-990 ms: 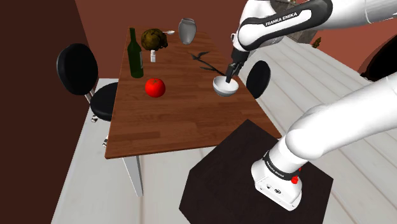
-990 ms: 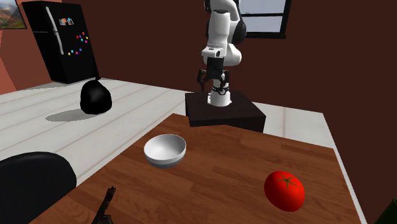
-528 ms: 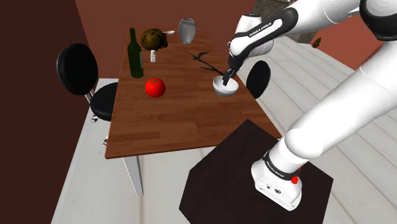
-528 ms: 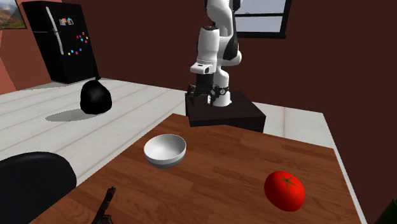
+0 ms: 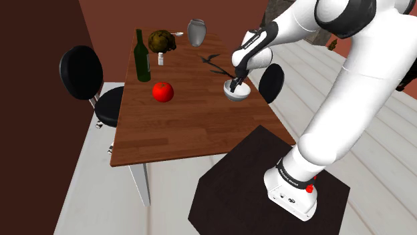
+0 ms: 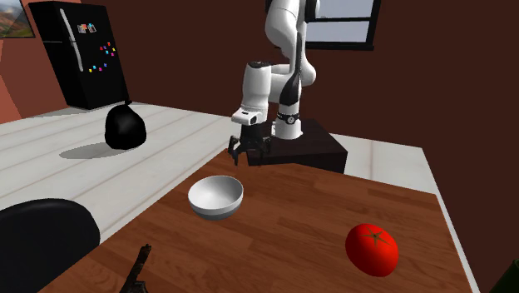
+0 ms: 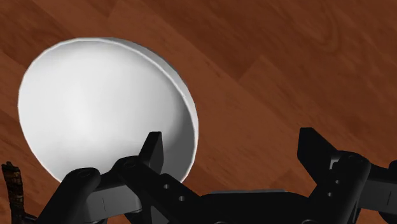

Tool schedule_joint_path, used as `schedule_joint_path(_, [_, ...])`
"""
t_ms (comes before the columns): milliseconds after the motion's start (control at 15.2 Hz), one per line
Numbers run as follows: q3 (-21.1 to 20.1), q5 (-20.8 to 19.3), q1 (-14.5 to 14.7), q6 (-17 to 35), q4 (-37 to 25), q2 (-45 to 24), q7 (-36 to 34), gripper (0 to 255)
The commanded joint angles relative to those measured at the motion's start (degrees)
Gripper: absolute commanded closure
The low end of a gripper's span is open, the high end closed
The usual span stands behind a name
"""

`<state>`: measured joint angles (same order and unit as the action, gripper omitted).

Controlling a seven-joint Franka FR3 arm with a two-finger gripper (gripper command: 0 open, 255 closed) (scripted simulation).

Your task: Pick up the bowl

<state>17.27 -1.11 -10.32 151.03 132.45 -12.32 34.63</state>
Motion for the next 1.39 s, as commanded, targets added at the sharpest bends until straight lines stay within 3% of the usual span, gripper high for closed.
schedule_joint_path(0, [-0.74, 2.26, -1.17, 1.22, -3.86, -4.63, 2.01, 0])
schedule_joint_path(198, [-1.88, 4.40, -3.14, 2.79, -7.97, -9.76, 4.23, 0])
schedule_joint_path(792, [-3.51, 6.16, -4.44, 7.33, -8.48, -14.86, 5.20, 0])
schedule_joint_path(858, [-3.50, 6.16, -4.47, 7.28, -8.50, -14.82, 5.24, 255])
schedule_joint_path(1320, [-3.48, 6.14, -4.44, 7.22, -8.51, -14.78, 5.20, 255])
